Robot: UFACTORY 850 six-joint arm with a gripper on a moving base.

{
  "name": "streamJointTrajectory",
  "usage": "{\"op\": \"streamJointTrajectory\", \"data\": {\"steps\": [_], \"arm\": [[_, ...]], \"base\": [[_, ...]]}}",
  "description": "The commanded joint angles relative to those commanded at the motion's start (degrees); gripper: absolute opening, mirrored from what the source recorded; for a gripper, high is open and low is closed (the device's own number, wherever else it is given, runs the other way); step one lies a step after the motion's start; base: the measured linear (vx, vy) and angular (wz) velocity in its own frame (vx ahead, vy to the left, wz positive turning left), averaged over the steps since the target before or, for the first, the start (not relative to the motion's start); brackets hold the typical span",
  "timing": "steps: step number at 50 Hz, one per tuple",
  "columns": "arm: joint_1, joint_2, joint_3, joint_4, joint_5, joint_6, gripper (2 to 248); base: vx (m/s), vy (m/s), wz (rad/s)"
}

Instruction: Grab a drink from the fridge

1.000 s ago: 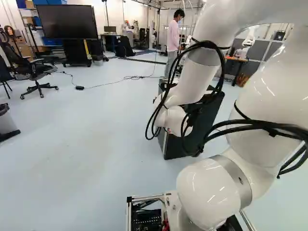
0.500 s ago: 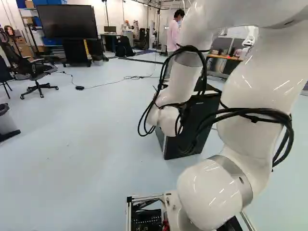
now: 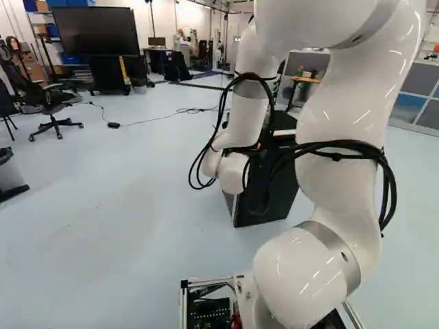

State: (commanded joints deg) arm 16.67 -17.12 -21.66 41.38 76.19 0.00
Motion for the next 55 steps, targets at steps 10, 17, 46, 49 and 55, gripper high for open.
{"op": "streamJointTrajectory", "data": {"steps": [10,17,46,49,55], "arm": [[-0.1,-3.24,-2.09,3.67,0.62,0.0,247],[-0.29,-5.51,-3.62,6.25,0.69,0.0,247],[-1.2,-10.96,-9.26,11.42,0.71,0.0,247],[-1.28,-11.28,-9.75,11.42,0.71,0.0,247],[-1.43,-11.87,-10.66,11.42,0.71,0.0,247]], "base": [[0.0,0.0,0.0],[0.0,0.0,0.0],[0.0,0.0,0.0],[0.0,0.0,0.0],[0.0,0.0,0.0]]}}
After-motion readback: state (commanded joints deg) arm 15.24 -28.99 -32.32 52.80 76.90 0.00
